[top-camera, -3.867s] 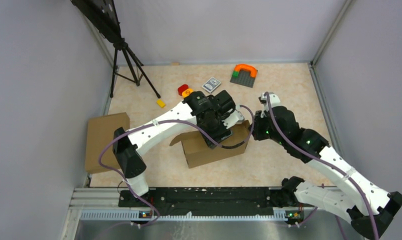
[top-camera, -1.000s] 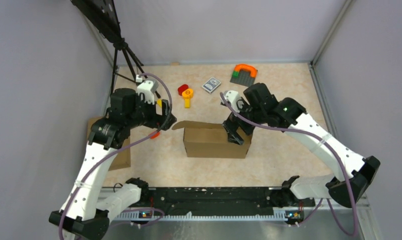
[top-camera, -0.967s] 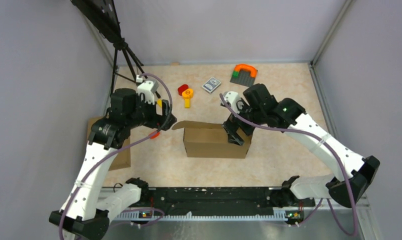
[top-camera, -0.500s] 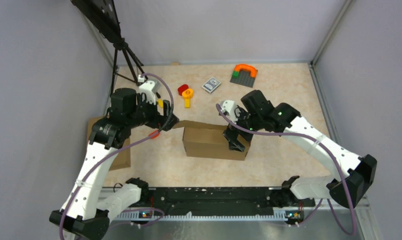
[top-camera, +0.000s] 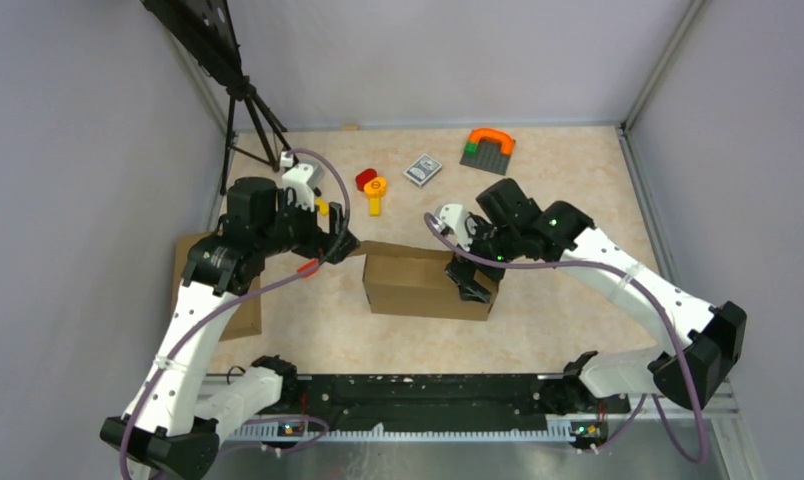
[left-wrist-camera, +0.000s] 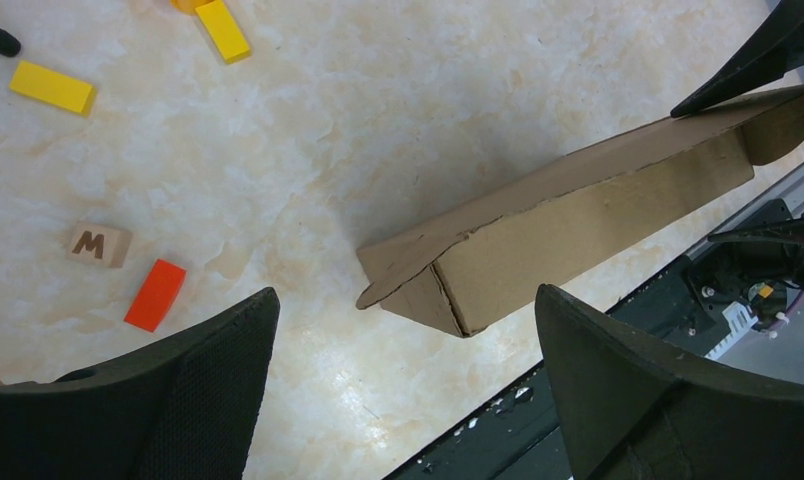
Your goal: Fold the paper box
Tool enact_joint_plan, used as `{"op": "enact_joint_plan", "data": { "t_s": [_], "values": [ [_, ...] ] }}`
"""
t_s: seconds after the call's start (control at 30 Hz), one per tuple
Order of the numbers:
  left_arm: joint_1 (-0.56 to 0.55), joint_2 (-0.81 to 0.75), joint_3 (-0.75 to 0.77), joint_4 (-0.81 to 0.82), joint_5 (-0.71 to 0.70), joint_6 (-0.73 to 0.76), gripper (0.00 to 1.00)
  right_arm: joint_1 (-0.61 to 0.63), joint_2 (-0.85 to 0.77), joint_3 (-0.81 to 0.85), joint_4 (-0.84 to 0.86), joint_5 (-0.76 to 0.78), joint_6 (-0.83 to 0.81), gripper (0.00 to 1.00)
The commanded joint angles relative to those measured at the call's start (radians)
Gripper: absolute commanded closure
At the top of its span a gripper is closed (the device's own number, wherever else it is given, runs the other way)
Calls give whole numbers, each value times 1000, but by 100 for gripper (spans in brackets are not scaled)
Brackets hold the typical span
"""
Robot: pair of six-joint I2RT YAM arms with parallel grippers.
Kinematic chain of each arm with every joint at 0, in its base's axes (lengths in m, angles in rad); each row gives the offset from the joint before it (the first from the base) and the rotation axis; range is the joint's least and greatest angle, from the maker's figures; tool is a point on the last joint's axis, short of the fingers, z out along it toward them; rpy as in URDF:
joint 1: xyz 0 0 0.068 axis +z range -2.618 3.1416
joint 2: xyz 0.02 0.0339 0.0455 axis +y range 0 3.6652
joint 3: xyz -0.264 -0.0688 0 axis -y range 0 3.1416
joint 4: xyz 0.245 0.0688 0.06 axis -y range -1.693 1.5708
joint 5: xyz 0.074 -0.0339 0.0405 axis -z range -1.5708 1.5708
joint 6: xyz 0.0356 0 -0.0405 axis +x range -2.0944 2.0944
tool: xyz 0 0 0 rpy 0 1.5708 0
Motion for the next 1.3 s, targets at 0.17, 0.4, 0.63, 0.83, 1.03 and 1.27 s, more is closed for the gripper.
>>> {"op": "enact_joint_plan", "data": {
  "t_s": [0.17, 0.4, 0.63, 0.83, 1.03, 1.27],
  "values": [
    [5, 6, 3, 53, -12, -6, 3, 16, 14, 66, -66, -26, -182, 8],
    [5, 5, -2, 58, -14, -10, 3, 16, 18, 56, -88, 6, -250, 7],
    [4, 5, -2, 57, -20, -15, 3, 16, 56, 82, -123, 21, -310, 11],
    [4, 1, -3, 51, -30, -14, 3, 22, 118, 119, -157, 51, -314, 15],
    [4, -1, -4, 36, -35, -10, 3, 34, 126, 120, -162, 78, -312, 18],
    [4, -11, -18, 32, -49, -1, 3, 41, 116, 110, -151, 85, -309, 31]
  ]
}}
